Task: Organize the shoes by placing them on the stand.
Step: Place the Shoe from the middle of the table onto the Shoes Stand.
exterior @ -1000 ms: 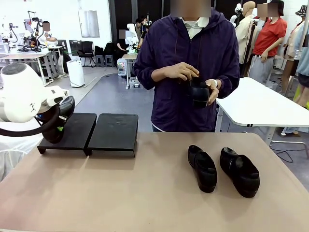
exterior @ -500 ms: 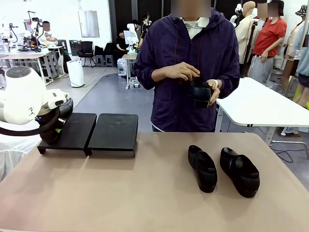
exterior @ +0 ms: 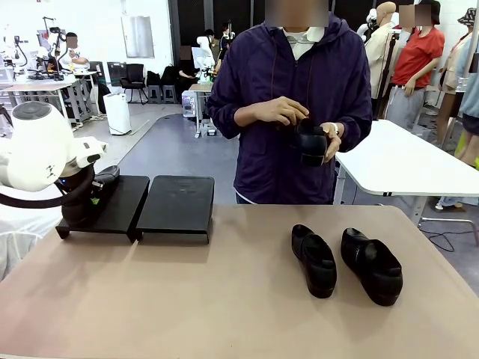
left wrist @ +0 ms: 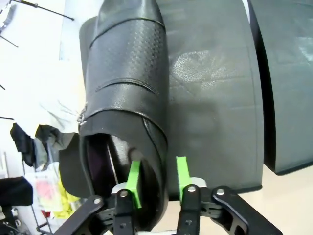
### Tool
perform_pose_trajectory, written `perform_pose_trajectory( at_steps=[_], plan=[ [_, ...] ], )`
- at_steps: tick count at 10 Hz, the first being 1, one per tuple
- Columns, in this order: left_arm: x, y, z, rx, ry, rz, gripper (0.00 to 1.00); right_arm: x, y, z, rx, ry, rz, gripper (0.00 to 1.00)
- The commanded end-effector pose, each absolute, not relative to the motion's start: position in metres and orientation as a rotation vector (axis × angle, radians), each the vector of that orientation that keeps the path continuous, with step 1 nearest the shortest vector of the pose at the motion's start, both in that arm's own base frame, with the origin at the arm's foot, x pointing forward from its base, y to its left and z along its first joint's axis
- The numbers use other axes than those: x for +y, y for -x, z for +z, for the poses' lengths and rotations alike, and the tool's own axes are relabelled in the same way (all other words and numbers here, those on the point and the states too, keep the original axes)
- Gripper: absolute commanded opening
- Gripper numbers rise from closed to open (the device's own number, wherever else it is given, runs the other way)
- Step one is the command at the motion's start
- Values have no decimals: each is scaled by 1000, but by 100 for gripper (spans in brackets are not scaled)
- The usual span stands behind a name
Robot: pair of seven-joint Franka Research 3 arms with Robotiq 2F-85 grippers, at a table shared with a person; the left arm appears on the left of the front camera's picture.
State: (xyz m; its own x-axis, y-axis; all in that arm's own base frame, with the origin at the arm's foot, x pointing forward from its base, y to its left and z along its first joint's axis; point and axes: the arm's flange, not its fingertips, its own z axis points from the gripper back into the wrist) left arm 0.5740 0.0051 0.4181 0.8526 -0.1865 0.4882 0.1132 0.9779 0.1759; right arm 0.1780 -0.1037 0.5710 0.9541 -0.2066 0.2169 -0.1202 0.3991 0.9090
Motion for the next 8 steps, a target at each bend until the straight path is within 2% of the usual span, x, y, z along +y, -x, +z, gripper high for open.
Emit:
perform_pose_trajectory(
  at_steps=[1,5,8],
  plan=[
    [1,-575,422,-553,-189,-121,100,-104,-180,576,-340,-1184,-33,100],
    [20,-555,467,-577,-139,-21,100,-104,-180,576,-340,-1184,-33,100],
    [63,-490,542,-489,18,23,100,-104,-180,576,-340,-1184,-33,100]
  ],
)
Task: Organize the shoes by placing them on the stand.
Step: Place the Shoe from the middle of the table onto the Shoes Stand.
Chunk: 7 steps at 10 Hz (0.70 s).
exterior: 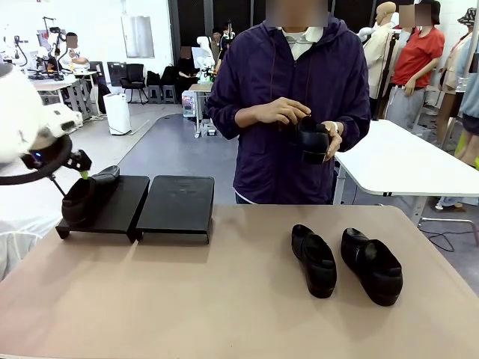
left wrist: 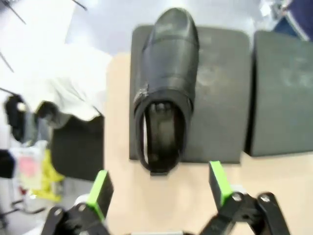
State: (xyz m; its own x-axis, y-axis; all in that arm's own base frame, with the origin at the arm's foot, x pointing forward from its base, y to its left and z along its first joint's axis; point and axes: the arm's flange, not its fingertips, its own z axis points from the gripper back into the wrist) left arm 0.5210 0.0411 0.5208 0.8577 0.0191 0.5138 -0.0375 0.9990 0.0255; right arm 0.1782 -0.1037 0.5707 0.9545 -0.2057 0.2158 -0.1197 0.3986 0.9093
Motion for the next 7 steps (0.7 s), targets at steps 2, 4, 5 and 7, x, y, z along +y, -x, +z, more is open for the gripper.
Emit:
perform_pose_trajectory(
  at_steps=[2,4,5,7],
  plan=[
    [88,-425,575,-365,109,-115,100,-104,-180,576,-340,-1184,-33,100],
    [104,-371,587,-314,310,-315,100,-104,-180,576,-340,-1184,-33,100],
    [107,-341,583,-286,369,-380,100,-104,-180,576,-340,-1184,-33,100],
    [107,-297,568,-380,398,-328,100,-104,-180,576,-340,-1184,-33,100]
  ],
)
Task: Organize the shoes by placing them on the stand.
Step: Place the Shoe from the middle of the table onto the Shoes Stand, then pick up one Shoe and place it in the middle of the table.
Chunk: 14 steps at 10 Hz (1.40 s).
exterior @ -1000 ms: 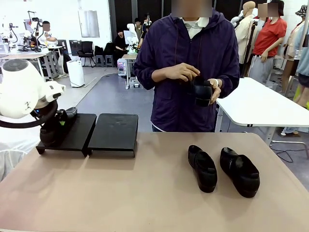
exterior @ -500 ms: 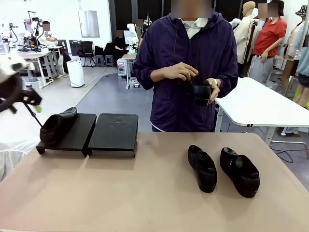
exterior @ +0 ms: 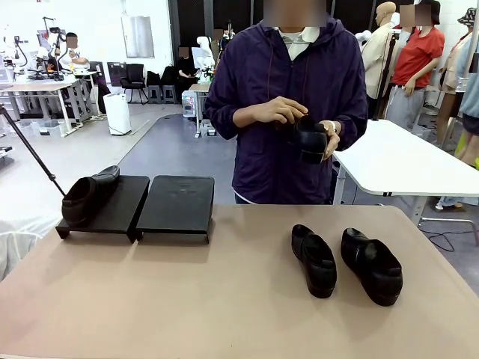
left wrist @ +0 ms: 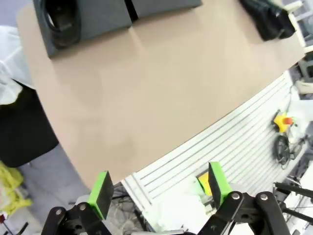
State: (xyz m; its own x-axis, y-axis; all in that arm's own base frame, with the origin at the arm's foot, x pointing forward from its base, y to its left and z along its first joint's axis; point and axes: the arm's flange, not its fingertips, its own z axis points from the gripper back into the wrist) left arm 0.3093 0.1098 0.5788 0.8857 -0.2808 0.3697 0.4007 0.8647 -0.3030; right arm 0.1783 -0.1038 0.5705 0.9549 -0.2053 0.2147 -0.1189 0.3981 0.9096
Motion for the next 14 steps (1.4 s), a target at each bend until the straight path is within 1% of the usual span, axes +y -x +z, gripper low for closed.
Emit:
perform_pose_trajectory(
  at_steps=[1,2,3,14],
  plan=[
    [103,-281,566,-466,362,-297,100,-104,-180,576,-340,-1184,-33,100],
    [106,-281,566,-516,329,-272,100,-104,-180,576,-340,-1184,-33,100],
    [112,-293,574,-367,381,-342,100,-104,-180,576,-340,-1184,-33,100],
    [112,-293,574,-367,381,-342,100,-104,-180,576,-340,-1184,-33,100]
  ],
)
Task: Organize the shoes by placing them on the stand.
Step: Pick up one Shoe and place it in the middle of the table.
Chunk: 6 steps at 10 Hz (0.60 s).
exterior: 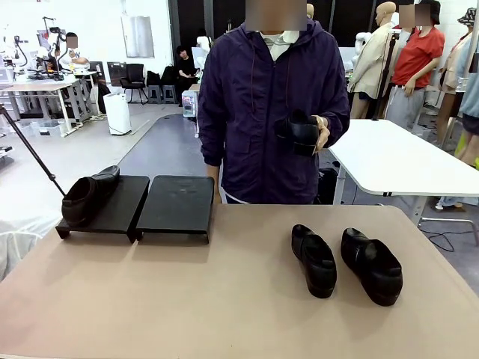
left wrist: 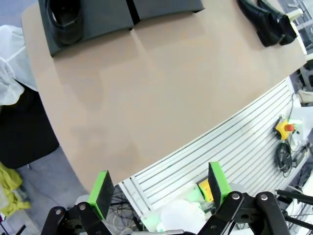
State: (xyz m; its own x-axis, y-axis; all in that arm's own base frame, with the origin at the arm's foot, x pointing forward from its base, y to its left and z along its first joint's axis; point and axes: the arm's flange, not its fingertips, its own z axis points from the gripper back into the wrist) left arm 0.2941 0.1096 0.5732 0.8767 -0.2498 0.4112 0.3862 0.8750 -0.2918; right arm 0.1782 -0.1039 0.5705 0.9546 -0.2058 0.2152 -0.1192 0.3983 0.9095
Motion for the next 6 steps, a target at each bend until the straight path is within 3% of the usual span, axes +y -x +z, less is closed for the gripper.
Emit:
perform_pose_trajectory(
  at_steps=[1,4,6],
  plan=[
    [112,-293,574,-367,381,-342,100,-104,-180,576,-340,-1184,-33,100],
    [112,-293,574,-367,381,-342,100,-104,-178,571,-315,-1165,-56,100],
    [112,-293,574,-367,381,-342,100,-78,-207,564,-229,-982,-66,100]
  ],
)
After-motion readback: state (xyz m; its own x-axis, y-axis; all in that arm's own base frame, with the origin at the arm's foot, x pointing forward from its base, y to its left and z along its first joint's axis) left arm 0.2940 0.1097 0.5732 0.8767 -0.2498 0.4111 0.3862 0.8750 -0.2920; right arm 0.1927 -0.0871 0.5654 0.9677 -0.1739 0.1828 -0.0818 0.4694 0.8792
